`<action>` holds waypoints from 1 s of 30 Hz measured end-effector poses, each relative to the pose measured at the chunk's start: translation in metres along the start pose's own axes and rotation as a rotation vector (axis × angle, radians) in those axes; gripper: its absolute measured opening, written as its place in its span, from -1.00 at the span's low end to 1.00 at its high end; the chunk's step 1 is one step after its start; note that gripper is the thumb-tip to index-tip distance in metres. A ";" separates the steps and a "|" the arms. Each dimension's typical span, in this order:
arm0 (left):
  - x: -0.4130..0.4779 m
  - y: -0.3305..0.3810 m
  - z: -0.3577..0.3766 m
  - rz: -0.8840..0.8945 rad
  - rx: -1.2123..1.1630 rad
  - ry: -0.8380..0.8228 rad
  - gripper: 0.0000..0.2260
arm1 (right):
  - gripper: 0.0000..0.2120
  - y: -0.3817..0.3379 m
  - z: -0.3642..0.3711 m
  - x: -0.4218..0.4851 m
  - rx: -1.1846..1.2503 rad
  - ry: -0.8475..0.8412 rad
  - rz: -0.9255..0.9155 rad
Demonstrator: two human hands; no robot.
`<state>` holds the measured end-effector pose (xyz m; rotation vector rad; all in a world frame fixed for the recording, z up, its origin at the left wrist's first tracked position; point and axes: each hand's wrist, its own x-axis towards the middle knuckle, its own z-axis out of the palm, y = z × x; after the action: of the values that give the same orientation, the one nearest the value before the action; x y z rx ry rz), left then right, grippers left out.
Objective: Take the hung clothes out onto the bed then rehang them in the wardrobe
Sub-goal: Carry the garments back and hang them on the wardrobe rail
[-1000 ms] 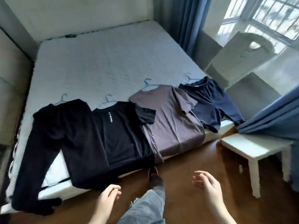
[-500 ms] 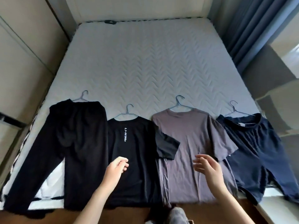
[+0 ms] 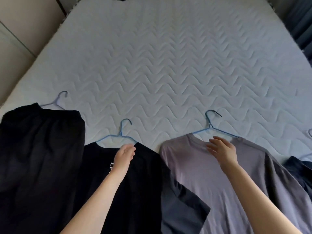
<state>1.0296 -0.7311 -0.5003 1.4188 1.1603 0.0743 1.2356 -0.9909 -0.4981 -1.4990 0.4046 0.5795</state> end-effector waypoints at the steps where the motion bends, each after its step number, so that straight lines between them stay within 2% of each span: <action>1: 0.019 -0.002 0.009 -0.005 0.009 0.023 -0.91 | -0.74 0.007 0.006 0.020 0.037 -0.012 0.018; 4: 0.069 -0.011 0.026 -0.026 0.019 0.099 -0.92 | -0.93 0.028 0.020 0.071 0.187 -0.012 0.079; 7: 0.107 -0.011 0.032 -0.117 -0.124 0.233 -0.82 | -0.83 0.037 0.030 0.100 0.219 0.038 0.059; 9: 0.116 -0.010 0.034 -0.197 -0.251 0.230 -0.82 | -0.80 0.036 0.039 0.106 0.189 0.054 0.072; 12: 0.112 -0.004 0.035 -0.269 -0.490 0.155 -0.79 | -0.82 0.026 0.049 0.105 0.300 0.093 0.133; 15: 0.098 0.012 0.032 -0.218 -0.680 0.216 -0.72 | -0.81 0.006 0.053 0.084 0.352 0.146 0.080; 21: 0.000 0.051 0.009 -0.140 -0.788 0.272 -0.73 | -0.76 -0.019 0.018 -0.044 0.289 0.160 -0.042; 27: -0.143 0.075 -0.015 -0.135 -0.812 0.284 -0.72 | -0.76 -0.046 -0.042 -0.177 0.327 0.087 0.042; 30: -0.221 0.090 -0.022 -0.101 -0.793 0.268 -0.70 | -0.78 -0.065 -0.071 -0.231 0.253 0.099 0.090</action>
<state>0.9582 -0.8391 -0.2984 0.6559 1.2240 0.6009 1.0960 -1.0855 -0.3134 -1.2748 0.6024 0.5052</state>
